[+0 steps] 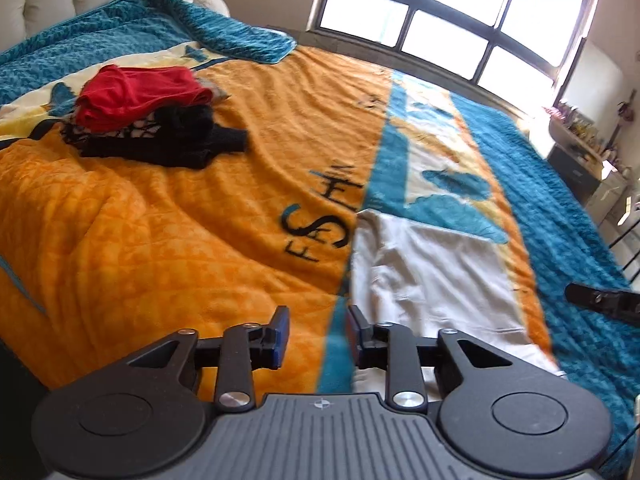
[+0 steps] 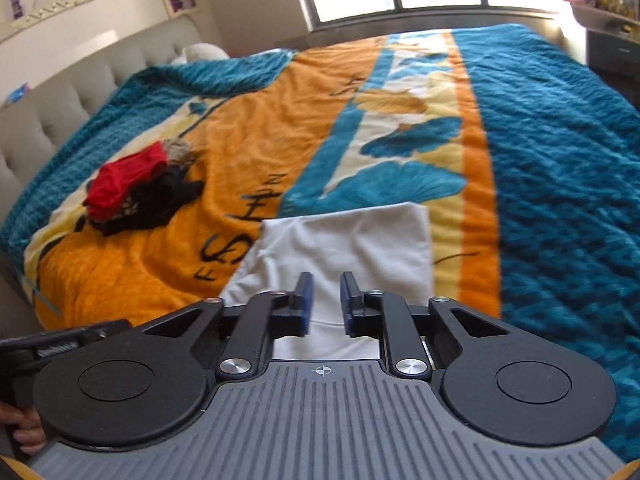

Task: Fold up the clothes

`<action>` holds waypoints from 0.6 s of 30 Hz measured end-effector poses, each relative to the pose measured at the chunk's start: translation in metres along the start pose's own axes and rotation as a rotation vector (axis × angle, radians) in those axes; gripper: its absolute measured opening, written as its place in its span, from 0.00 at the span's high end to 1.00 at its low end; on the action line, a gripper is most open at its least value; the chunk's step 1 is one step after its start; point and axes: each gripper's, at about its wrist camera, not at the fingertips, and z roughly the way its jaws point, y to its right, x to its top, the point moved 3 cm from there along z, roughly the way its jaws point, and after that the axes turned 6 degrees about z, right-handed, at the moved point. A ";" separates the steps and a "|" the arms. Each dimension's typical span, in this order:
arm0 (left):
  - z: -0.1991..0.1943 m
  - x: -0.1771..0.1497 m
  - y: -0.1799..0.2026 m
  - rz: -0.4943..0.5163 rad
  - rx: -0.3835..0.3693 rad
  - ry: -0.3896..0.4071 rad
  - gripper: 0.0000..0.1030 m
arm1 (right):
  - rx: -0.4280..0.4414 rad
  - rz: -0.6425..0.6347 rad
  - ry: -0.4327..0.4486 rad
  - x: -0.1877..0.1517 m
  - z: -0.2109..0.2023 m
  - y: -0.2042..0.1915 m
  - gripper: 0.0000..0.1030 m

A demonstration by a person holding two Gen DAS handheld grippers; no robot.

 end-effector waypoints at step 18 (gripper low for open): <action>0.093 -0.034 0.077 0.227 0.048 -0.210 0.93 | -0.015 -0.217 -0.162 -0.066 0.043 0.018 0.84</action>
